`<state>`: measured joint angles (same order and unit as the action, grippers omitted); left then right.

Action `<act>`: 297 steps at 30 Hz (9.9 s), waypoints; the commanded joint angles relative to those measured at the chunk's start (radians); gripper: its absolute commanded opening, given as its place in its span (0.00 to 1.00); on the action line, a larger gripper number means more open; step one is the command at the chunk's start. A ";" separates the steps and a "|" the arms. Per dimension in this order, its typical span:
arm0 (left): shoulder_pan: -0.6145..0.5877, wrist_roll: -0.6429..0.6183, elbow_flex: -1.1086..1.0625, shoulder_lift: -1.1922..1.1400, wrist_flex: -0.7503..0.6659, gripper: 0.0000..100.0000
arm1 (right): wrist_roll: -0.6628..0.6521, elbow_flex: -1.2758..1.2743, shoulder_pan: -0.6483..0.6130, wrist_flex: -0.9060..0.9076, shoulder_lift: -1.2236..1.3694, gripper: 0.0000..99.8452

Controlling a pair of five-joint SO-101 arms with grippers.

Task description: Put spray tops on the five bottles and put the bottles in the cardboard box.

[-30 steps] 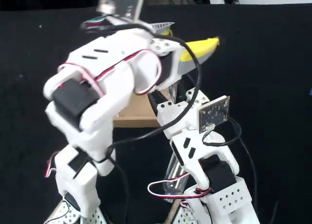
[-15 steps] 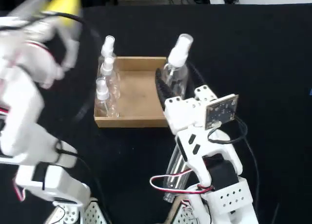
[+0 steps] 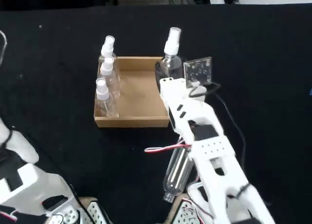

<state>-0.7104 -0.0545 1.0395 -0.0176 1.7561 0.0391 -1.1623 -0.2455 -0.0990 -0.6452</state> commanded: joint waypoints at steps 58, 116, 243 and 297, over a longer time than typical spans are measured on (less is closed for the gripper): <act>0.216 -0.094 -2.236 0.638 -1.560 0.03 | 0.003 0.130 -0.064 -1.212 0.881 0.02; 0.219 -0.094 -2.258 0.638 -1.560 0.03 | -0.086 -0.053 0.979 -1.410 1.148 0.02; 0.220 -0.092 -2.258 0.638 -1.562 0.03 | -0.183 -0.289 0.818 -0.933 0.401 0.03; 0.220 -0.092 -2.255 0.638 -1.562 0.03 | -0.051 0.239 -0.077 -0.649 0.656 0.04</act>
<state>-0.4987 -0.1450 -1.2221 0.5854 0.2110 -0.0146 -1.0027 -0.3069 -0.7127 0.0023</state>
